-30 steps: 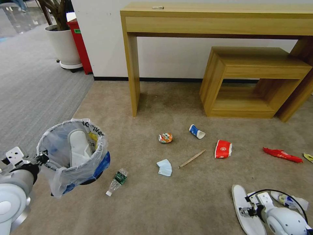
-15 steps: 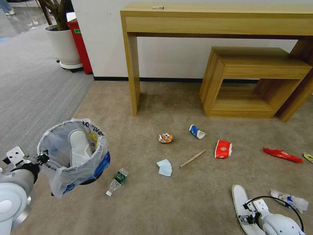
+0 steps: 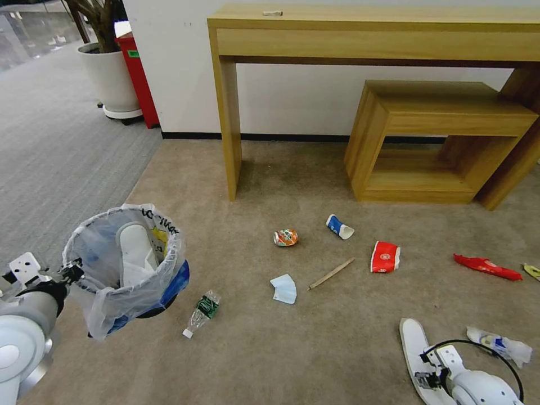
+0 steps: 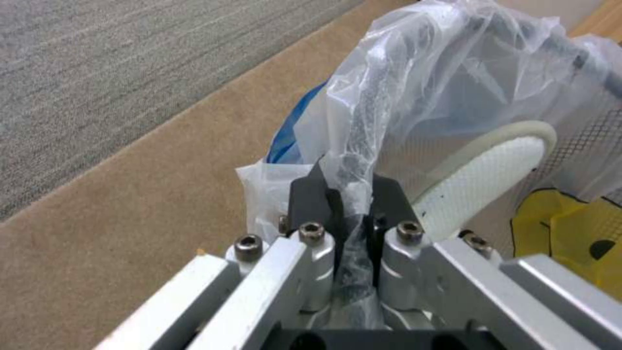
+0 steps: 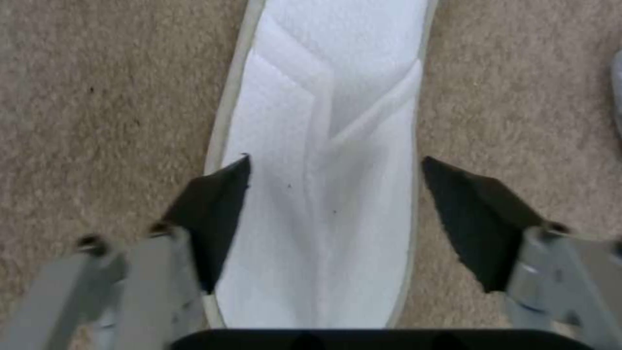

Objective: Pick up the trash bin and place the garbage on the floor into it.

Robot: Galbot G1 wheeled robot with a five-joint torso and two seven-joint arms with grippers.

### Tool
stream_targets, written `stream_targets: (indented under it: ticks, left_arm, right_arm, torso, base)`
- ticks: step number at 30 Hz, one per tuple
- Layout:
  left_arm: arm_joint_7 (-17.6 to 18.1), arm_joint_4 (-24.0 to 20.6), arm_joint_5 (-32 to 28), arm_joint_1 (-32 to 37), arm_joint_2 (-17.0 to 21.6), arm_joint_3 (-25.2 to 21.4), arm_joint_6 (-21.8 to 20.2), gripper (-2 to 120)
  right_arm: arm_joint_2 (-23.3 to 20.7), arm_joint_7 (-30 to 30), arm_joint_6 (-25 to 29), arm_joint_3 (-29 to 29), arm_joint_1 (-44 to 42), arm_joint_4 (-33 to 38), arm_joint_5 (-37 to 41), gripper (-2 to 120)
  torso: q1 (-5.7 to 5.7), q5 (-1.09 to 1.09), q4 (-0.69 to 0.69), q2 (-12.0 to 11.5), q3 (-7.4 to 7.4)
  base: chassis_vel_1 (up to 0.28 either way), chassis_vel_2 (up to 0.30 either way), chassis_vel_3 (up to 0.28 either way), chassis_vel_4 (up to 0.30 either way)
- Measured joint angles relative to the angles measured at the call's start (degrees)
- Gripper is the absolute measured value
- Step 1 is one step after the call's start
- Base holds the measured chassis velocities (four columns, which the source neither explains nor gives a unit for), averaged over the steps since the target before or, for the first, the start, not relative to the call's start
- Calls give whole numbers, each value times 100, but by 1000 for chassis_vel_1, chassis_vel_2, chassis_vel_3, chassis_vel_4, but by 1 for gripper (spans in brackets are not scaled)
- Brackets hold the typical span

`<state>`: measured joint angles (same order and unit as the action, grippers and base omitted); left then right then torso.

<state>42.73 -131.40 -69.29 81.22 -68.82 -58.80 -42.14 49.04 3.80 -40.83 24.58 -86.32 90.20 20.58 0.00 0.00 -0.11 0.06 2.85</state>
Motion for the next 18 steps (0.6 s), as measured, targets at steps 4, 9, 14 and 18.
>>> stream_targets:
  ticks: [4,9,14,18]
  left_arm:
    - [0,-6,0,2,0,-8,0,2]
    - [0,-14,1,2,8,-11,0,2]
    - [3,-15,7,-2,9,-9,0,2]
    - [4,-16,31,-2,-3,10,0,2]
  right_arm:
    - [56,-30,1,-102,115,-140,-59,54]
    - [139,-51,-5,-227,256,-312,-183,39]
    - [190,-59,-5,-311,385,-469,-267,18]
    - [167,-54,22,-306,391,-479,-273,6]
  torso:
    - [0,0,0,0,0]
    - [0,0,0,0,0]
    - [0,0,1,0,0]
    - [0,0,0,0,0]
  base:
    - [0,0,0,0]
    - [0,0,0,0]
    - [0,0,0,0]
    - [0,0,0,0]
